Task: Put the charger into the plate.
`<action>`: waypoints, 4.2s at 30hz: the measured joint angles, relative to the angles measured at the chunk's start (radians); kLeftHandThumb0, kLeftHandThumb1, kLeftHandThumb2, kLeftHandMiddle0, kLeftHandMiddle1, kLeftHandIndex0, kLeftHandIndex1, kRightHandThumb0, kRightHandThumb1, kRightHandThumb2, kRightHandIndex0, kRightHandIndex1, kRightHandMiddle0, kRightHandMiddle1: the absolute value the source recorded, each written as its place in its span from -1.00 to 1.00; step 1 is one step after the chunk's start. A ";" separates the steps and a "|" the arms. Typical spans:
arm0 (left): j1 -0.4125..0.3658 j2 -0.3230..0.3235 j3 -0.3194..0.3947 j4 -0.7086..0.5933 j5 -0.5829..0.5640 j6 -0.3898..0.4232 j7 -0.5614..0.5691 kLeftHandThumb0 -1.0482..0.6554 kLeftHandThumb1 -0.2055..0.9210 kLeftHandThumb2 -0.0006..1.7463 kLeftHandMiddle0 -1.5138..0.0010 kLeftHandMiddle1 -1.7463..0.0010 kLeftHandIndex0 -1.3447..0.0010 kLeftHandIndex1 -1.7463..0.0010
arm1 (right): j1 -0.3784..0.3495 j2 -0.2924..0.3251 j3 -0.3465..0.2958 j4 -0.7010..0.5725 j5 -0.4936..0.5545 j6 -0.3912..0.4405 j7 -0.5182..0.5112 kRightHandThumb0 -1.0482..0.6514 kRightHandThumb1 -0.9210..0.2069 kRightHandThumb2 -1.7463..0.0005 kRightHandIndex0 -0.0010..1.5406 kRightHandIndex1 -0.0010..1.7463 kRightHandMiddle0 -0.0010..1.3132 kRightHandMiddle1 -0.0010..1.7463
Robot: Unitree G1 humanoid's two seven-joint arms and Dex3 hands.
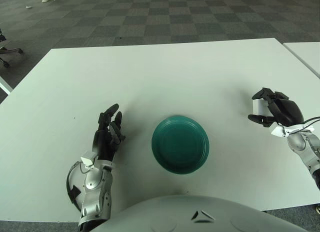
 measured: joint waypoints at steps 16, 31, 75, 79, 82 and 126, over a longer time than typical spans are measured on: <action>0.003 -0.003 -0.004 -0.002 0.003 0.000 0.000 -0.81 1.00 0.14 0.57 1.00 1.00 0.10 | 0.088 0.177 -0.032 -0.611 -0.016 0.182 0.150 -0.31 -0.89 0.25 0.62 1.00 0.39 1.00; 0.052 -0.047 -0.054 -0.048 0.058 -0.002 0.038 -0.81 1.00 0.14 0.57 1.00 1.00 0.10 | 0.082 0.244 0.078 -0.790 -0.066 0.210 0.379 -0.21 -0.60 0.05 0.51 1.00 0.38 1.00; 0.164 -0.112 -0.291 -0.024 0.211 -0.189 0.234 -0.78 1.00 0.12 0.61 0.99 1.00 0.07 | -0.002 0.221 0.288 -0.677 -0.188 -0.101 0.584 -0.19 -0.92 0.33 -0.39 0.44 -0.65 1.00; 0.163 -0.111 -0.293 -0.015 0.211 -0.204 0.239 -0.79 1.00 0.13 0.61 0.99 1.00 0.06 | -0.008 0.208 0.278 -0.669 -0.240 -0.130 0.544 -0.44 -0.98 0.25 -0.48 0.22 -0.82 0.64; 0.162 -0.111 -0.295 -0.009 0.230 -0.209 0.252 -0.78 1.00 0.13 0.61 0.99 1.00 0.05 | -0.014 0.195 0.273 -0.665 -0.262 -0.147 0.535 -0.56 -0.99 0.12 -0.49 -0.10 -0.94 0.39; 0.131 -0.091 -0.342 0.014 0.349 -0.194 0.402 -0.80 1.00 0.17 0.64 1.00 1.00 0.11 | -0.002 0.225 0.241 -0.638 -0.108 -0.089 0.607 -0.83 -1.00 -0.10 -0.70 -0.97 -1.00 -0.47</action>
